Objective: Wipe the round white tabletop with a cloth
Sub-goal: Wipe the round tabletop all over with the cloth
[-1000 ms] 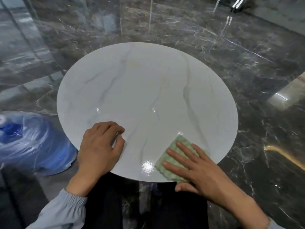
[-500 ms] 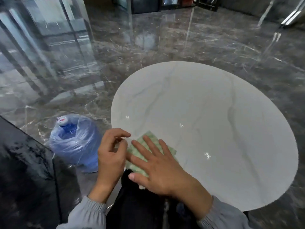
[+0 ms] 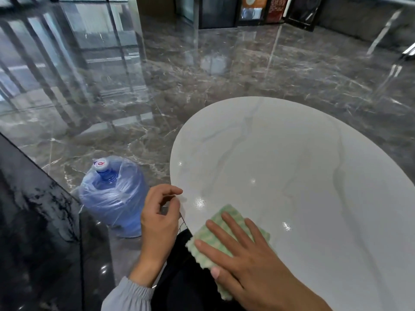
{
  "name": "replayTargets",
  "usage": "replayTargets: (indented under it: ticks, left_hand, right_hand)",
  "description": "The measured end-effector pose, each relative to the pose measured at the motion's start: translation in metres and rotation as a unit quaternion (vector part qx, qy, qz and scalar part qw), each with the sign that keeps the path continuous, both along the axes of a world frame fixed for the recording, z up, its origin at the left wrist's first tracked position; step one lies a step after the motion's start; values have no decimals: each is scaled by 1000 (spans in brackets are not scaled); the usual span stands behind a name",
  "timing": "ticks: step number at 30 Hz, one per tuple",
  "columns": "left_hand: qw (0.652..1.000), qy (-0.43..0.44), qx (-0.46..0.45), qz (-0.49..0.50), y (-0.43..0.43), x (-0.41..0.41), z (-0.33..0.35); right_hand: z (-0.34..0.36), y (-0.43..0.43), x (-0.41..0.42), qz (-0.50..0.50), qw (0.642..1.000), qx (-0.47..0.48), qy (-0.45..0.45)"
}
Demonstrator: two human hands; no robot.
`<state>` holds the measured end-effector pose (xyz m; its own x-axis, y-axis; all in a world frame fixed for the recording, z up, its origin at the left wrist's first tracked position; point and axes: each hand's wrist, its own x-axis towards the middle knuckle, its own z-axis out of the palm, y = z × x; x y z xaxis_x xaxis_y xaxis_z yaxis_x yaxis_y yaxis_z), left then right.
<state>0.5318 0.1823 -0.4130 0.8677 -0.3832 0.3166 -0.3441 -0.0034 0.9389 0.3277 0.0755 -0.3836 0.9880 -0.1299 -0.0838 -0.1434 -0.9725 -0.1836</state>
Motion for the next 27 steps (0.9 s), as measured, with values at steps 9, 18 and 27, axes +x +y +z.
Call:
replayTargets:
  ticks: [9,18,27]
  left_hand:
    - [998,59,-3,30,-18,38,8]
    - [997,5,76,17,-45,54,9]
    - [988,-111,108,-11,-59,46,23]
  right_hand:
    - [-3,-54,136,-41,999,29,16]
    - [4,-146,292,-131,989,37,54]
    - [-3,-111,186,-76,996,34,26]
